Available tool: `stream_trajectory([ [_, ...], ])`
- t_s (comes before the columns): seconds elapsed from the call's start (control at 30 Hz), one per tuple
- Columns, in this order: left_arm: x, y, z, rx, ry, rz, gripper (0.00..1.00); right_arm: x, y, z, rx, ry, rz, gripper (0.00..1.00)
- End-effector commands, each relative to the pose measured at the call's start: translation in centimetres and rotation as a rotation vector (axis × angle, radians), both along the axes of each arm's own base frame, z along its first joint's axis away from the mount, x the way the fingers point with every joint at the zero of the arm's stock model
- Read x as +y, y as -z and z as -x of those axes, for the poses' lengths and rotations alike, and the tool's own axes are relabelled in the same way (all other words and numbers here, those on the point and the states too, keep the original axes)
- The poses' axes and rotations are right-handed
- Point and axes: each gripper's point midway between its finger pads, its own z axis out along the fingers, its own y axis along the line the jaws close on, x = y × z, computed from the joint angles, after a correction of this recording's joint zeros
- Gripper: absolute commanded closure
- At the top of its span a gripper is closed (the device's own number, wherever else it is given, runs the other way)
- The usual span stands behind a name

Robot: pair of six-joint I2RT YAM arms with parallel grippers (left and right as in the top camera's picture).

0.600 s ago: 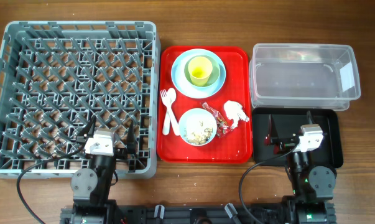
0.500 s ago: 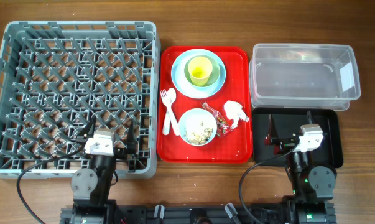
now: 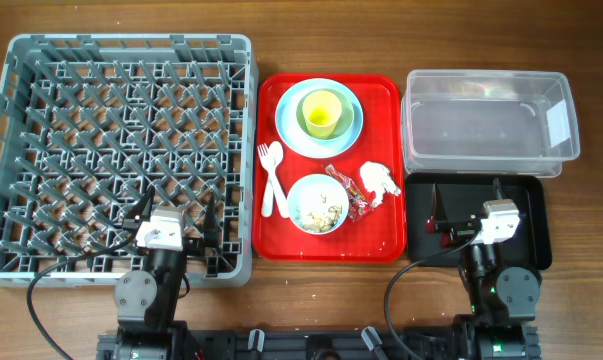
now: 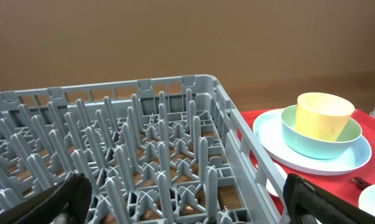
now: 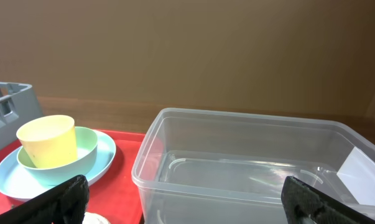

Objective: Sort waste into correct bins and load items into the dishwasher rack

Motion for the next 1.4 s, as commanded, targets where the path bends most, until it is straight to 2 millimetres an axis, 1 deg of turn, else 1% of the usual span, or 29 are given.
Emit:
stream_trajectory([
  [0.0,-0.5,0.1,0.1,0.002,0.031,-0.010,0.00,0.2,0.1,0.0,0.002,-0.008,0.003,0.00],
  [0.43,-0.6,0.0,0.1,-0.002,0.032,-0.010,0.00,0.2,0.1,0.0,0.003,-0.008,0.003,0.00],
  [0.53,-0.8,-0.8,0.1,-0.033,0.048,-0.003,0.00,0.2,0.1,0.0,0.003,-0.008,0.003,0.00],
  [0.6,-2.3,-2.8,0.5,-0.114,0.137,0.001,0.00,0.2,0.1,0.0,0.002,-0.008,0.003,0.00],
  [0.63,-3.2,-4.6,1.0,-0.158,0.191,0.023,0.00,0.2,0.1,0.0,0.003,-0.008,0.003,0.00],
  [0.7,-3.2,-7.8,1.7,-0.195,0.198,0.146,0.00,0.2,0.1,0.0,0.003,-0.008,0.003,0.00],
  [0.77,-3.1,-12.3,3.0,-0.264,0.214,0.237,0.00,0.2,0.1,0.0,0.003,-0.008,0.003,0.00],
  [0.8,-3.1,-15.2,3.9,-0.298,0.223,0.249,0.00,0.2,0.1,0.0,0.003,-0.008,0.003,0.00],
  [0.83,-3.3,-17.0,4.5,-0.306,0.233,0.247,0.00,0.2,0.1,0.0,0.002,-0.008,0.004,0.00],
  [0.9,-3.7,-20.3,4.7,-0.242,0.251,0.242,0.00,0.2,0.1,0.0,0.002,-0.008,0.003,0.00],
  [0.93,-4.5,-21.8,4.2,-0.160,0.287,0.241,0.00,0.2,0.1,0.0,0.003,-0.008,0.003,0.00],
  [0.97,-5.5,-22.8,3.6,-0.067,0.338,0.228,0.00,0.2,0.1,0.0,0.002,-0.008,0.004,0.00],
  [1.03,-6.9,-23.8,2.6,0.103,0.406,0.247,0.00,0.2,0.1,0.0,0.003,-0.008,0.003,0.00],
  [1.07,-7.7,-24.5,1.6,0.242,0.437,0.273,0.00,0.2,0.1,0.0,0.003,-0.008,0.003,0.00],
  [1.13,-8.2,-25.1,-0.2,0.376,0.443,0.310,0.00,0.2,0.1,0.0,0.002,-0.008,0.003,0.00],
  [1.17,-8.6,-24.6,-1.3,0.460,0.448,0.354,0.00,0.2,0.1,0.0,0.003,-0.008,0.004,0.00],
  [1.2,-9.0,-24.2,-1.8,0.501,0.460,0.384,0.00,0.2,0.1,0.0,0.003,-0.008,0.003,0.00],
  [1.27,-10.3,-22.6,-2.0,0.595,0.526,0.409,0.00,0.2,0.1,0.0,0.003,-0.008,0.003,0.00],
  [1.3,-10.7,-20.1,-2.3,0.713,0.512,0.428,0.11,0.2,0.1,0.0,0.003,-0.008,0.003,0.00],
  [1.33,-11.0,-18.3,-2.4,0.807,0.502,0.445,0.72,0.2,0.1,0.0,0.002,-0.008,0.003,0.00],
  [1.37,-11.4,-16.1,-2.4,0.923,0.470,0.464,0.96,0.2,0.1,0.0,0.002,-0.008,0.003,0.00],
])
